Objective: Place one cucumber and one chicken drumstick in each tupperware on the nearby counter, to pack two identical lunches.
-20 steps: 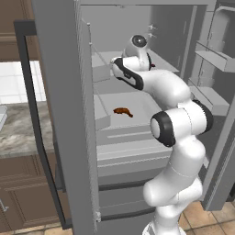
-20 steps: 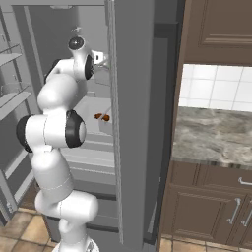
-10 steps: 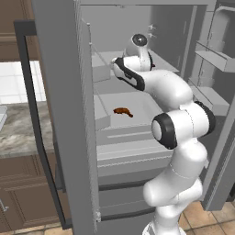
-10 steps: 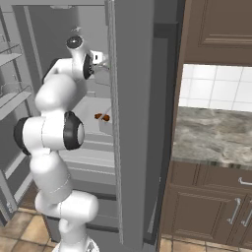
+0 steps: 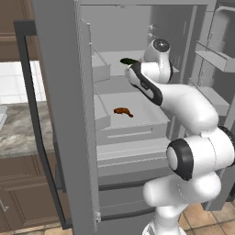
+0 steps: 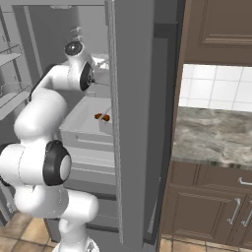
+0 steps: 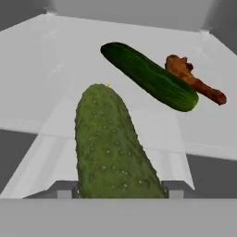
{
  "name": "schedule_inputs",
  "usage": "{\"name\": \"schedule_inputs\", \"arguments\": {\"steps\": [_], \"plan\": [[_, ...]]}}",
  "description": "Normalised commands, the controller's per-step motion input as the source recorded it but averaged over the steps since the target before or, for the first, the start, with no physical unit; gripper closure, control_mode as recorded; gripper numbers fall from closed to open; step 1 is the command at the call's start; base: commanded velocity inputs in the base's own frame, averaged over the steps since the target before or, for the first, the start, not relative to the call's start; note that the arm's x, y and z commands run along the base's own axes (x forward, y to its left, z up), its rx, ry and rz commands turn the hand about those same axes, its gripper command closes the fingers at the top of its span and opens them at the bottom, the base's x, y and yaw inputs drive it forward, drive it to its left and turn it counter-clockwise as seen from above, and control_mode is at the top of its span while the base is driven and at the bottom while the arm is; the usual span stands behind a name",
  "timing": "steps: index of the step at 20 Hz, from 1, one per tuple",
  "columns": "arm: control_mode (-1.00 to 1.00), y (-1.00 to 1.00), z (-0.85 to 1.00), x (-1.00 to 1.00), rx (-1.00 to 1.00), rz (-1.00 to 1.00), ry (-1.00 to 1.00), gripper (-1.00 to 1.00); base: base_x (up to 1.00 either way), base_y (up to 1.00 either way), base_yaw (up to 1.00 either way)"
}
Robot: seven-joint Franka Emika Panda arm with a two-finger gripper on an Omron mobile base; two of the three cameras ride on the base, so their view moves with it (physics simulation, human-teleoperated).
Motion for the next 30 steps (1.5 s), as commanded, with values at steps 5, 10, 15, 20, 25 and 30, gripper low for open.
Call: {"name": "schedule_inputs", "arguments": {"steps": [5,10,15,20,25,30], "plan": [[-1.00,-0.36,0.00,-1.00,0.00,0.00,-0.10,1.00,0.00,0.00,0.00],[1.00,-0.07,0.00,-0.20,0.00,0.00,-0.02,1.00,-0.80,-0.21,0.00],[1.00,0.00,0.00,0.00,0.00,0.00,0.00,1.00,-1.00,0.03,0.00],[1.00,0.00,0.00,0.00,0.00,0.00,0.00,1.00,-1.00,0.46,0.00],[1.00,0.00,0.00,0.00,0.00,0.00,0.00,1.00,-0.92,0.84,0.00],[1.00,0.00,0.00,0.00,0.00,0.00,0.00,1.00,-0.76,1.00,-0.01]]}}
